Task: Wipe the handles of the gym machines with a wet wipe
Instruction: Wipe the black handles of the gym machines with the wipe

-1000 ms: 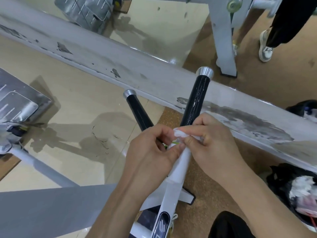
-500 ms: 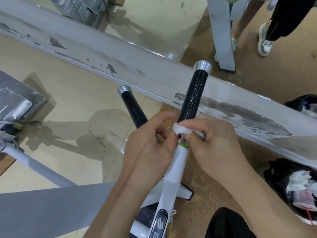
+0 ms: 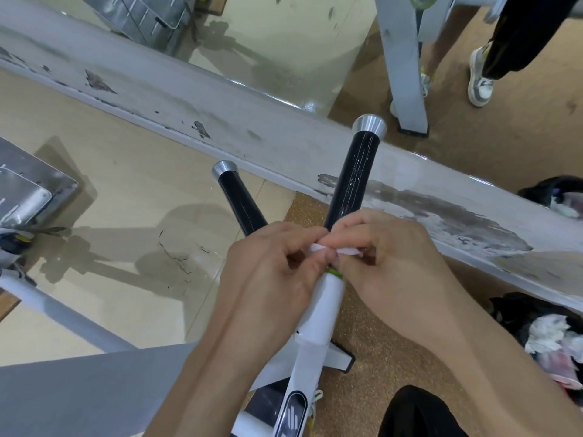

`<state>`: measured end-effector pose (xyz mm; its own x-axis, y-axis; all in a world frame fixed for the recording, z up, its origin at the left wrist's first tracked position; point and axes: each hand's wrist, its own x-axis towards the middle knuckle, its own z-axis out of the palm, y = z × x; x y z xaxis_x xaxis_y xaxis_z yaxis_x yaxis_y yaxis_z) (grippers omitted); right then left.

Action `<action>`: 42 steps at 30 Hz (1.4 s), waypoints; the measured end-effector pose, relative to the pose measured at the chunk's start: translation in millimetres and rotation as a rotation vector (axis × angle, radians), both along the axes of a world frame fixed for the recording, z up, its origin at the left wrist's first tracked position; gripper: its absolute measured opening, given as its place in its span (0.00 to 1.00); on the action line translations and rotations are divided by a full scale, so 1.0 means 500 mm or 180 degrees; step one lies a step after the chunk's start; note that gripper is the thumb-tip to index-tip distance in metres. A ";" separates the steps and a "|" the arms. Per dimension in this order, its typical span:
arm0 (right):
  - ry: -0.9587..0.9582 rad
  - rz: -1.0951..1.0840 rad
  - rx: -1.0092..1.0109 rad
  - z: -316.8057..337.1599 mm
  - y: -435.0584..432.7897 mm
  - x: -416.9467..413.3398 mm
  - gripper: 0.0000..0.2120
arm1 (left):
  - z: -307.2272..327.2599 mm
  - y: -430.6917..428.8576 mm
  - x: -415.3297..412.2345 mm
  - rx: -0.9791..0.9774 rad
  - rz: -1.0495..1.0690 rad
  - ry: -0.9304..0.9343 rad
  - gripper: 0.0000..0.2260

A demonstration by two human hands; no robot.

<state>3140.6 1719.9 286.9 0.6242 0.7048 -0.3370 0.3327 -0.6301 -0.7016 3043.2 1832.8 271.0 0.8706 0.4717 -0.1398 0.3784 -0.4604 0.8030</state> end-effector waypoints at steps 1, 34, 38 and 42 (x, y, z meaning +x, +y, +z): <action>0.0364 -0.0166 0.0182 0.005 -0.008 0.004 0.10 | 0.003 0.002 0.002 -0.0038 0.0038 0.0028 0.07; 0.1534 -0.2358 0.1651 -0.060 -0.038 -0.064 0.13 | -0.021 0.025 0.088 -0.1193 0.0951 0.0521 0.03; 0.1587 -0.2410 0.1751 -0.060 -0.032 -0.066 0.12 | -0.020 0.028 0.103 -0.1341 0.0982 0.0425 0.03; 0.1502 -0.2368 0.1702 -0.062 -0.038 -0.068 0.13 | 0.008 0.005 0.075 -0.0790 0.0517 0.0453 0.05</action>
<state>3106.5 1701.0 255.7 0.8494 0.3240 -0.4167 -0.3959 -0.1312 -0.9089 3080.9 1835.5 274.9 0.7503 0.5389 -0.3829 0.5474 -0.1817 0.8169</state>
